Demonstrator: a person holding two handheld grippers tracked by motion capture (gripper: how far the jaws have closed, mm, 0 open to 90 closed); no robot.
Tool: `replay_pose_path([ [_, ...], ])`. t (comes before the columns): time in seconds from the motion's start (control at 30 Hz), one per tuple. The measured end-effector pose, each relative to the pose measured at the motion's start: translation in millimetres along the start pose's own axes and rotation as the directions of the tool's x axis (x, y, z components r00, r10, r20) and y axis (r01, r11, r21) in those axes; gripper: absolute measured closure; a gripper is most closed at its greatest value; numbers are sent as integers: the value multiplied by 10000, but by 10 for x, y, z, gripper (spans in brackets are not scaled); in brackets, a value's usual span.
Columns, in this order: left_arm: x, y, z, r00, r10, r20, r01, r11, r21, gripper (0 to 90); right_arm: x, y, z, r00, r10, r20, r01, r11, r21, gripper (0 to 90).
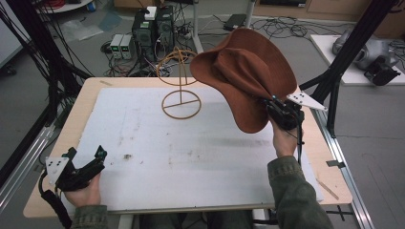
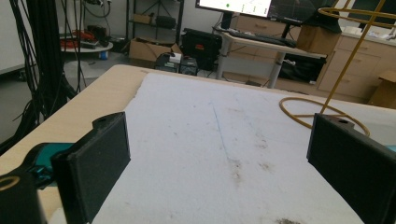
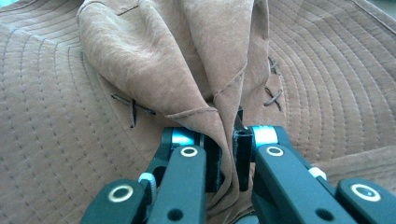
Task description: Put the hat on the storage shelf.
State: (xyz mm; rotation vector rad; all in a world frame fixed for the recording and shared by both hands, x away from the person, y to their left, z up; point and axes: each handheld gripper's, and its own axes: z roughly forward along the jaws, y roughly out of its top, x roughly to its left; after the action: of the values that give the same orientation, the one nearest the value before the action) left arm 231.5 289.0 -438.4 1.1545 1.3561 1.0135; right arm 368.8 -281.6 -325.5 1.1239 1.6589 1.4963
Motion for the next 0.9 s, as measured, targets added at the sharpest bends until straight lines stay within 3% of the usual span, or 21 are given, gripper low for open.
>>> replay_pose_path([
  [0.07,-2,0,1,10000,-2,15,2,10000,-1,62,29,26,9,9999,24,-107,-26,9998,-181,877],
  [0.13,2,1,0,10000,22,12,-22,10000,-21,62,93,113,39,9982,231,-549,-272,9969,-738,877],
  [0.27,18,0,4,10000,-52,6,52,10000,-7,62,157,247,75,9952,331,-925,-436,9925,-1140,877],
  [0.57,19,2,4,9999,-92,46,92,10000,-16,62,300,544,222,9902,263,-1371,-455,9893,-1384,876],
  [0.9,34,-2,17,9998,-192,107,192,9998,11,62,558,917,569,9828,119,-1844,-341,9925,-1176,875],
])
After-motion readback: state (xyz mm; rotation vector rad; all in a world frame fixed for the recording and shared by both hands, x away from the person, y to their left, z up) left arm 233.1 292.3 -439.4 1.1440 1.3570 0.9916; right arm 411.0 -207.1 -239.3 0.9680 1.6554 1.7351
